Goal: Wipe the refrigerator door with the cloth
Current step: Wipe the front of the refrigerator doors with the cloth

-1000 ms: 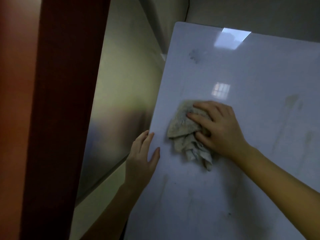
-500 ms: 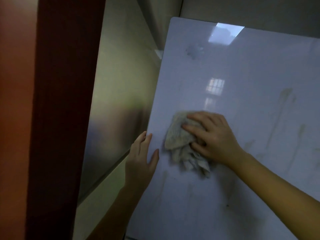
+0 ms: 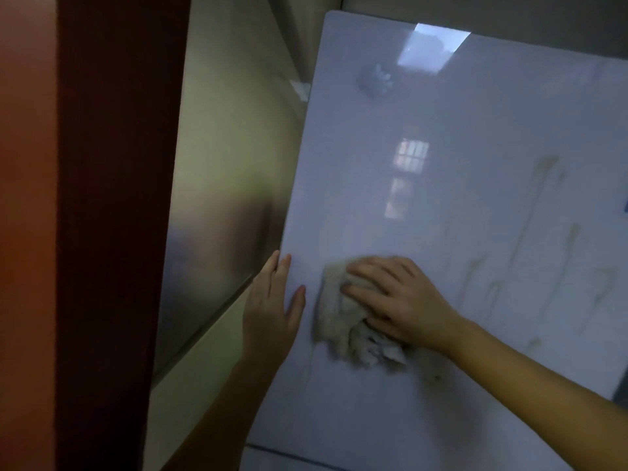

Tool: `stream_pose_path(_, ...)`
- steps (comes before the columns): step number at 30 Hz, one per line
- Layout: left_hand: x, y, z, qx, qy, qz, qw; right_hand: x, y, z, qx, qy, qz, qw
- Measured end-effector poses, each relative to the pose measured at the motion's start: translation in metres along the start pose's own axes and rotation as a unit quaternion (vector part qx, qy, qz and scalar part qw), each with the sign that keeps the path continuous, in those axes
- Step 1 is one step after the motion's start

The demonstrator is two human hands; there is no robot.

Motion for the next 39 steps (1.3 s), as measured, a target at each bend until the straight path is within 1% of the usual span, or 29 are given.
stream_pose_path(2,0.0,-0.001,0.001,0.002,0.001,-0.002,1.0,-0.027,0.019,-0.018,-0.041,-0.008,0.072,0.997)
stream_pose_path(5,0.001,0.0,0.0,0.007,0.005,-0.008,1.0,-0.063,0.05,-0.048,-0.113,0.004,0.196,0.974)
stream_pose_path(7,0.001,0.001,0.0,0.008,0.005,-0.007,1.0,-0.067,0.065,-0.054,-0.132,0.02,0.236,0.963)
stream_pose_path(9,0.0,0.001,-0.001,0.011,0.002,-0.002,1.0,-0.053,0.071,-0.044,-0.12,0.025,0.222,0.967)
stream_pose_path(12,0.002,0.003,-0.003,0.02,0.003,0.008,1.0,-0.018,0.054,-0.02,-0.073,0.02,0.139,0.987)
stream_pose_path(14,0.005,0.008,-0.005,0.02,0.0,0.0,1.0,-0.005,0.032,-0.009,-0.043,0.016,0.099,0.994)
stream_pose_path(17,0.006,0.014,-0.009,0.011,-0.007,-0.015,1.0,-0.006,0.007,-0.006,-0.026,0.004,0.078,0.997)
stream_pose_path(20,0.006,0.012,-0.007,0.019,-0.001,-0.016,1.0,-0.026,0.005,-0.019,-0.045,-0.003,0.106,0.993)
stream_pose_path(23,0.006,0.01,-0.006,0.025,0.007,-0.014,1.0,-0.051,0.013,-0.033,-0.088,0.019,0.195,0.977)
stream_pose_path(25,0.006,0.01,-0.007,0.021,0.009,-0.012,1.0,-0.047,0.013,-0.03,-0.103,0.031,0.222,0.969)
stream_pose_path(26,0.005,0.01,-0.007,0.019,0.014,-0.009,1.0,-0.038,0.01,-0.025,-0.096,0.031,0.211,0.972)
stream_pose_path(29,-0.002,0.009,-0.006,0.014,0.053,0.027,0.998,-0.008,-0.008,-0.006,-0.044,0.02,0.122,0.991)
stream_pose_path(31,-0.005,0.011,-0.004,0.012,0.062,0.045,0.997,-0.006,-0.018,-0.004,-0.027,0.014,0.099,0.995)
stream_pose_path(36,-0.013,0.02,-0.005,-0.001,0.062,0.074,0.995,-0.021,-0.017,-0.014,-0.041,0.018,0.132,0.99)
stream_pose_path(39,-0.012,0.018,-0.006,0.0,0.057,0.069,0.996,-0.018,-0.019,-0.012,-0.041,0.025,0.14,0.989)
Point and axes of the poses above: each hand's wrist, its own y-axis towards the middle knuckle, its own z-axis out of the palm, x = y × z, the point moved 9 cm from there along y, towards the middle knuckle, and after that the axes turned 15 degrees about z, right-handed, at the moved point
